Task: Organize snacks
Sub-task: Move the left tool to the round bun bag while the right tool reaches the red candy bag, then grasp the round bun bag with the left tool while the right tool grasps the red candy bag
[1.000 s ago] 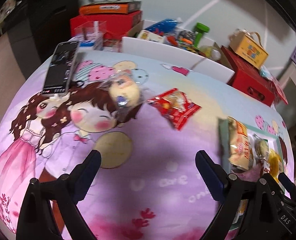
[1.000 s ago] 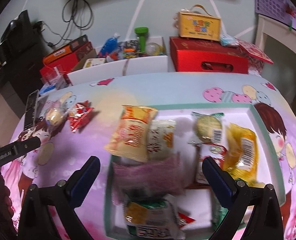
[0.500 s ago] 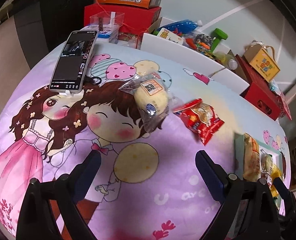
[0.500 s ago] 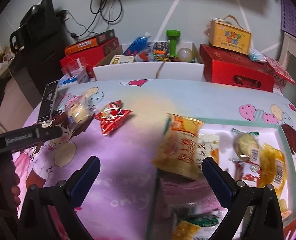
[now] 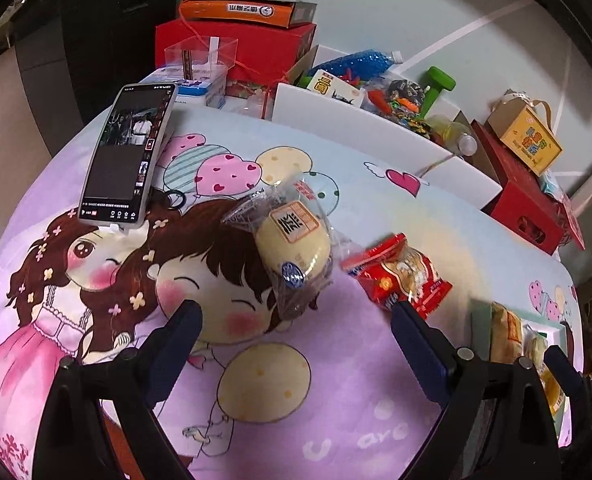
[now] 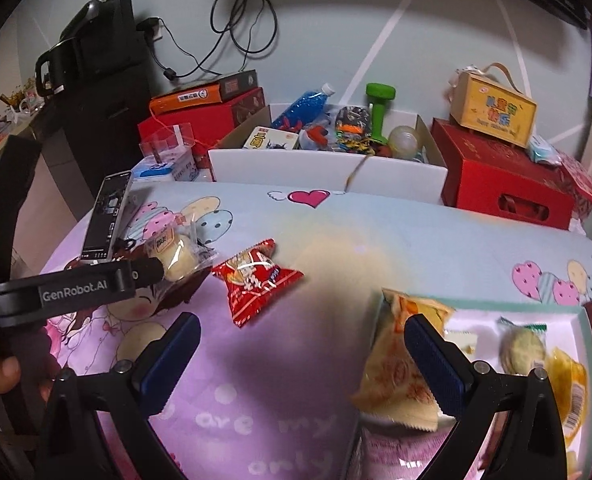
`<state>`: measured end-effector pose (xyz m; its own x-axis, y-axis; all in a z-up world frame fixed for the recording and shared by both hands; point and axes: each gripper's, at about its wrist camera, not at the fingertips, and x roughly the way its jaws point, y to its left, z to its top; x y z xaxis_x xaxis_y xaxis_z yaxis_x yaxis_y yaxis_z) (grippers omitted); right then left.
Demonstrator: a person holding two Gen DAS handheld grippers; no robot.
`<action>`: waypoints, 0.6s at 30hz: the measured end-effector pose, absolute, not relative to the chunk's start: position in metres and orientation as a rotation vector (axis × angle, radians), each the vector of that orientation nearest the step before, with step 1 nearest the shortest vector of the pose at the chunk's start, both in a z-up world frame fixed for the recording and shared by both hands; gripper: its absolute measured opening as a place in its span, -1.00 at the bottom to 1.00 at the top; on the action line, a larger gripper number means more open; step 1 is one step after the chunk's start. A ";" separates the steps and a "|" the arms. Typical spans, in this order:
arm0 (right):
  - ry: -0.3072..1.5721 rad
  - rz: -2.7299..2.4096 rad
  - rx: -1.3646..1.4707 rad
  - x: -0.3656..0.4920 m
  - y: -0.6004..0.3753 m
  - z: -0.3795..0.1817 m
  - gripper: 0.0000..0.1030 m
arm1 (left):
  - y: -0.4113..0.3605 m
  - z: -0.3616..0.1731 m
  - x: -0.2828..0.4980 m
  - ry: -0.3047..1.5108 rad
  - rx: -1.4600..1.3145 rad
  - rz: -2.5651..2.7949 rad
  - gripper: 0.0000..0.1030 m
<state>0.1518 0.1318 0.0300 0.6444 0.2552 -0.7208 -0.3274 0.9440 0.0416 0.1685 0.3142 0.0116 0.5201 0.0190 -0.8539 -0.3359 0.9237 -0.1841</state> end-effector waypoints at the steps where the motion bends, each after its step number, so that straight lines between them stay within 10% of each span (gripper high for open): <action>1: 0.806 0.329 -0.097 0.155 0.134 0.028 1.00 | 0.315 0.011 0.171 1.004 -0.343 0.212 0.85; 18: 0.870 0.378 -0.191 0.204 0.188 0.000 1.00 | 0.339 -0.006 0.224 1.040 -0.387 0.145 0.85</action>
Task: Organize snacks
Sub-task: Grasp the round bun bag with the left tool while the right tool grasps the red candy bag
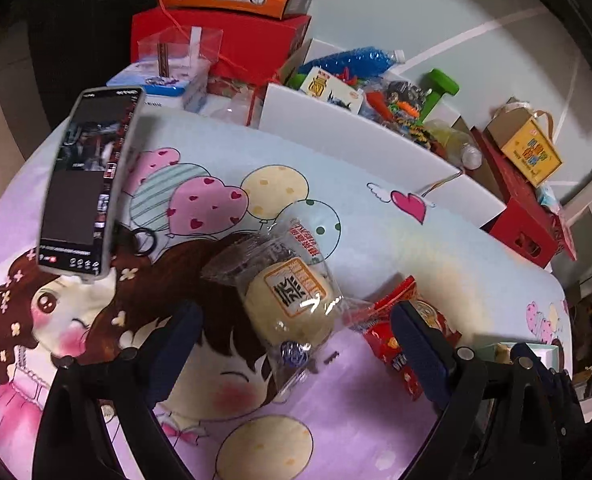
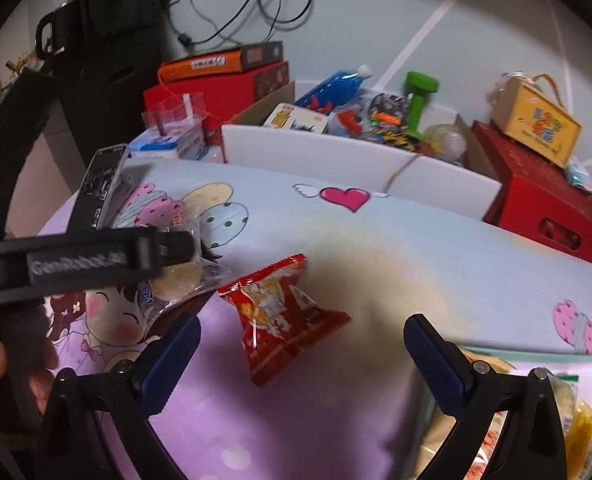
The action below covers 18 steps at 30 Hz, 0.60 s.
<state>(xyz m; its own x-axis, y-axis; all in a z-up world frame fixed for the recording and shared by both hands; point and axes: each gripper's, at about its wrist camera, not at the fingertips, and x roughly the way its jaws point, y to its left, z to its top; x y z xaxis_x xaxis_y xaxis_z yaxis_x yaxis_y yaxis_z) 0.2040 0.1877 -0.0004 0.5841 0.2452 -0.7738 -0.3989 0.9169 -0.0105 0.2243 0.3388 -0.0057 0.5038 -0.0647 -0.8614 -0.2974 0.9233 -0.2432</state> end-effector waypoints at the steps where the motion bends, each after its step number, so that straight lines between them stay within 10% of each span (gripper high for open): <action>1: 0.878 0.376 -0.201 0.208 0.191 -0.004 1.00 | 0.338 -0.008 0.228 1.047 -0.383 0.145 0.85; 18: 0.977 0.387 -0.270 0.237 0.218 -0.044 0.73 | 0.342 -0.048 0.255 1.099 -0.348 0.149 0.84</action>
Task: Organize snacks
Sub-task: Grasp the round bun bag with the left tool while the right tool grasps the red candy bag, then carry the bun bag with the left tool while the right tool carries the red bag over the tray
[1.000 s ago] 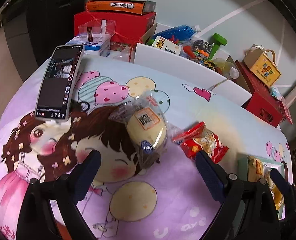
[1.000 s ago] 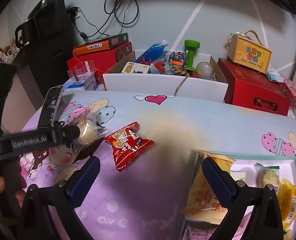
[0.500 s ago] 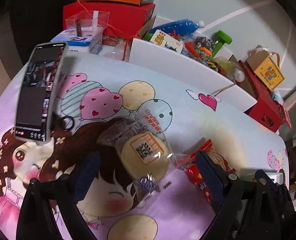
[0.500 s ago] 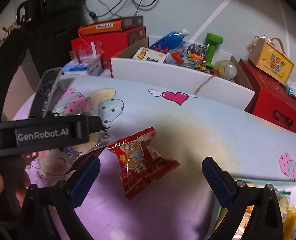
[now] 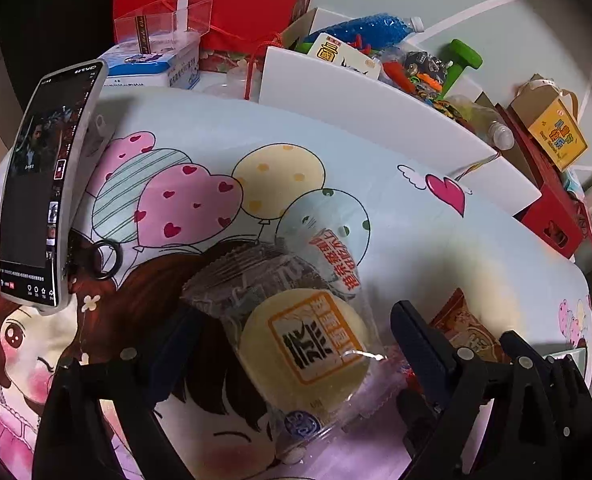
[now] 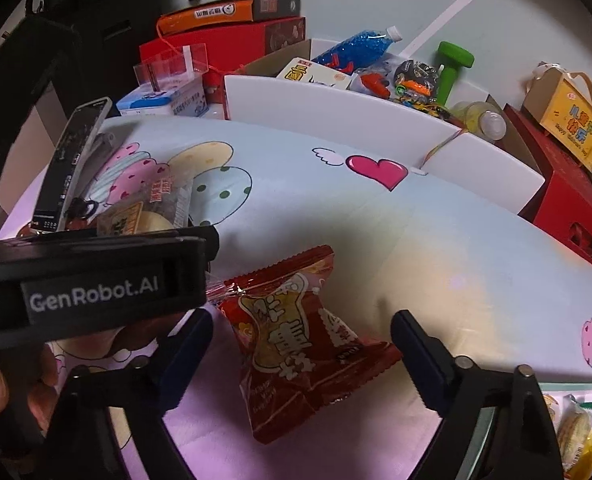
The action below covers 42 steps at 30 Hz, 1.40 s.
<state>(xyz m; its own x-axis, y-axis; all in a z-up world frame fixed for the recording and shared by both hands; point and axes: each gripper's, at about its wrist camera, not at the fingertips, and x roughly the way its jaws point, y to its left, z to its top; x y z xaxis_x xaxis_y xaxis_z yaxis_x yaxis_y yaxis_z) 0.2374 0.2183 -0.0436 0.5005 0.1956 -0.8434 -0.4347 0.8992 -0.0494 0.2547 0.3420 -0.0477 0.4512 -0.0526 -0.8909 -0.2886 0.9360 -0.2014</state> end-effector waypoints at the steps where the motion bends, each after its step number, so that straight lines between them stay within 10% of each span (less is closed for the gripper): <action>1: 0.977 0.386 -0.269 0.238 0.219 -0.044 0.67 | 0.342 -0.048 0.254 1.096 -0.347 0.147 0.81; 7: 0.974 0.382 -0.264 0.237 0.219 -0.043 0.49 | 0.342 -0.046 0.254 1.081 -0.345 0.131 0.30; 16: 0.954 0.383 -0.282 0.231 0.220 -0.040 0.37 | 0.342 -0.043 0.251 1.069 -0.325 0.140 0.07; 42: 0.879 0.340 -0.113 0.153 0.151 0.013 0.32 | 0.318 0.009 0.182 0.973 -0.410 0.180 0.05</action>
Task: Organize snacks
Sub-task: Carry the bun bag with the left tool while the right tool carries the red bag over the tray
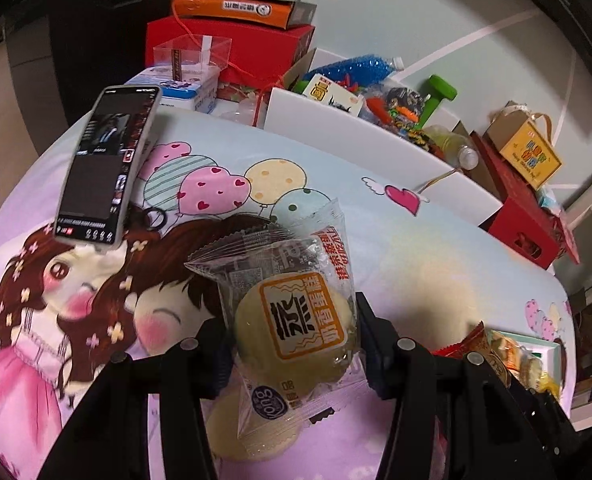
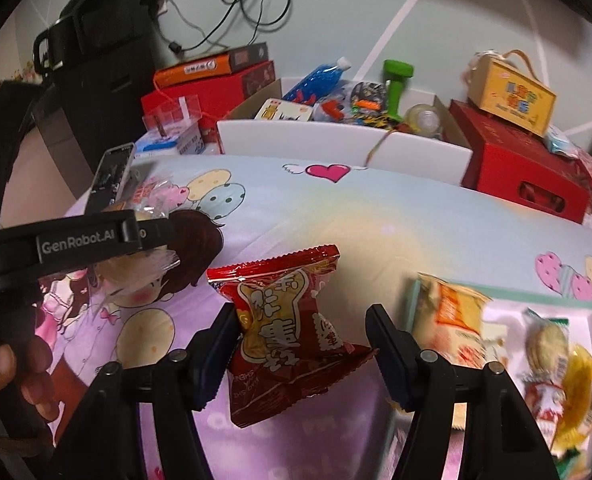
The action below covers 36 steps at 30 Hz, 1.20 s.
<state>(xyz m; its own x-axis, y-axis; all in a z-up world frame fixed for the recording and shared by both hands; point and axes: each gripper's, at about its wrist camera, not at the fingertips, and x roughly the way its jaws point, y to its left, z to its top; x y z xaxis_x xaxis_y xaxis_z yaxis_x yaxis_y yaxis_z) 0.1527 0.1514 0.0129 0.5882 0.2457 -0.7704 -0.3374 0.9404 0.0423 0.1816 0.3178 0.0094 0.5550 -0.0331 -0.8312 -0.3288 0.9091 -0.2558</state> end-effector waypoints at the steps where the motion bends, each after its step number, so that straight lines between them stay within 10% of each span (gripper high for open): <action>1: 0.874 0.337 -0.108 0.149 0.148 0.015 0.32 | 0.315 0.011 0.178 0.970 -0.413 0.180 0.05; 36: 0.830 0.161 0.046 0.088 0.044 0.045 0.32 | 0.219 0.038 0.118 0.944 -0.336 0.101 0.06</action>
<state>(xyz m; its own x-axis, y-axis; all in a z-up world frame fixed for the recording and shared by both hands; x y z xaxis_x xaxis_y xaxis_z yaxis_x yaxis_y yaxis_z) 0.0883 0.0435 0.0452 0.6635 0.1609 -0.7307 -0.1249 0.9867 0.1039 0.1180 0.2194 0.0376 0.5859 -0.0611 -0.8081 -0.2300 0.9436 -0.2382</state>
